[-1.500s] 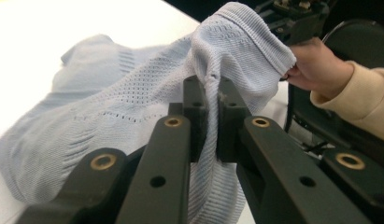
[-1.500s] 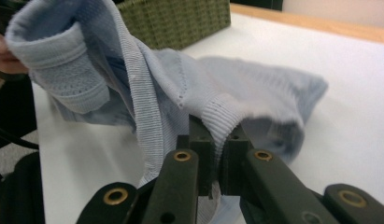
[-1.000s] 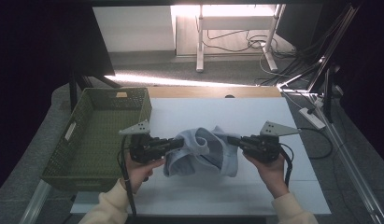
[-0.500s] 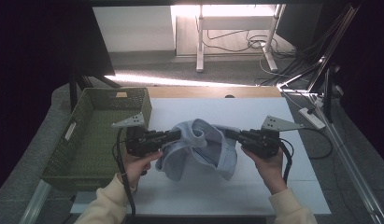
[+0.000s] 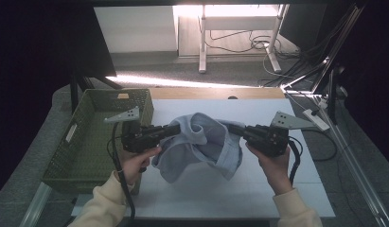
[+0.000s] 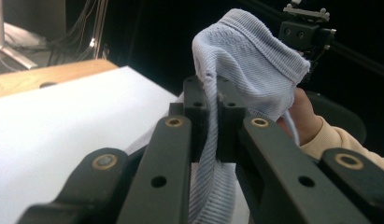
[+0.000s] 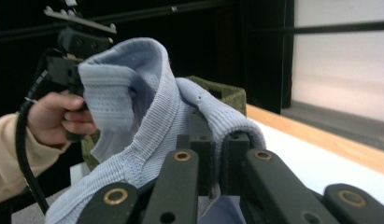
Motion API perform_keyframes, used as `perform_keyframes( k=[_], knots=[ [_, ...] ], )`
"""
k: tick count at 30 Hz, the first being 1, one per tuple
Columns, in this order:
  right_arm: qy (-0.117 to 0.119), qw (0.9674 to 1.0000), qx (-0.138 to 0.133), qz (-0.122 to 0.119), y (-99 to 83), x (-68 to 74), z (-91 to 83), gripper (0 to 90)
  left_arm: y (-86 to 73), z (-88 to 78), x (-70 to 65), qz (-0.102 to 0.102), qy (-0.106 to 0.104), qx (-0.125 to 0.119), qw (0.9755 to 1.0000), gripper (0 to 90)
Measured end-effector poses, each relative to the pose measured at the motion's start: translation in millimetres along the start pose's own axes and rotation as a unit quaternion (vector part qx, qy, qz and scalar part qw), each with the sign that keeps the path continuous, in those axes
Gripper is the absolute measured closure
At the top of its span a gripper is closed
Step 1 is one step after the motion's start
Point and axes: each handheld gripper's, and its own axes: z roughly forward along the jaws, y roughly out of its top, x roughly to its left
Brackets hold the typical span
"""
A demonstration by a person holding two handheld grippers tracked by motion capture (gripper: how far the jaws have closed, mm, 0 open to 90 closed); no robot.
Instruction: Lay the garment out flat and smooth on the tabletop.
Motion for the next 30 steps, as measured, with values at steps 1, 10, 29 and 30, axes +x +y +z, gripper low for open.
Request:
perform_keyframes(
  k=[1, 10, 29, 30],
  knots=[
    [0.002, 1.0000, -0.004, -0.002, 4.4, 1.4, -0.1, 86.2, 2.6, -0.8, 0.0, 0.000, -0.002, -0.003, 1.0000, 85.2],
    [0.004, 0.9998, -0.020, -0.006, 28.2, -0.9, 6.1, 86.2, 23.0, -2.9, 4.9, 0.002, -0.008, -0.018, 0.9998, 85.2],
    [-0.004, 0.9995, -0.030, 0.004, 34.6, -7.3, 9.1, 86.2, 37.1, -3.0, 9.3, 0.005, -0.020, -0.034, 0.9992, 85.6],
    [-0.004, 0.9995, -0.030, 0.005, 34.7, -8.4, 9.9, 86.2, 37.8, -2.6, 10.1, 0.005, -0.019, -0.034, 0.9992, 85.6]
  ],
)
